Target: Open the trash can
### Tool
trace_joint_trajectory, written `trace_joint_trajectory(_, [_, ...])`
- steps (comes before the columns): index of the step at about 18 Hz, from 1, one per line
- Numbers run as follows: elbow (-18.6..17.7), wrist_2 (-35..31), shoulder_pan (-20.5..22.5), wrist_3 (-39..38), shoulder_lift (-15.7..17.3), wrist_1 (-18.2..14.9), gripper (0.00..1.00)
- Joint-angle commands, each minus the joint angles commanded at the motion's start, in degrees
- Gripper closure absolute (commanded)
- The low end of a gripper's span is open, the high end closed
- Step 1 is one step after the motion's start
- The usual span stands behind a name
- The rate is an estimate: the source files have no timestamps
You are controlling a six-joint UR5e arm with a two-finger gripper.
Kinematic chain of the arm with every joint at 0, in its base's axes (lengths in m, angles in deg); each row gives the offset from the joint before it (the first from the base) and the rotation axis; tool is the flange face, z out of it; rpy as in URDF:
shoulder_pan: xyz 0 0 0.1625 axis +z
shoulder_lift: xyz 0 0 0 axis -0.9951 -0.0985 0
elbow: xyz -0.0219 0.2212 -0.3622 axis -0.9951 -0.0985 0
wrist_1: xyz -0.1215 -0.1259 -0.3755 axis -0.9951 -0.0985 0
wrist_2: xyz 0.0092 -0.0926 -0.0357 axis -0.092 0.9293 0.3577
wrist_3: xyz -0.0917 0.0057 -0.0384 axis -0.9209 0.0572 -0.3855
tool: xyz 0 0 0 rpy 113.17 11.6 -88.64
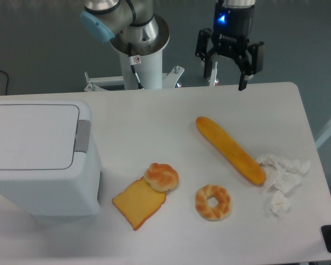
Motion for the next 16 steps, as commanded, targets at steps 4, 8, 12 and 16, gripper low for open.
trace_joint_trajectory(4, [0.0, 0.26, -0.17, -0.9, 0.09, 0.0, 0.0])
trace_joint_trajectory(8, [0.26, 0.35, -1.49, -5.62, 0.09, 0.26, 0.0])
trace_joint_trajectory(12, [1.23, 0.35, -2.99, -9.33, -0.44, 0.79, 0.0])
trace_joint_trajectory(16, [1.23, 1.22, -3.43, -9.34, -0.61, 1.14, 0.0])
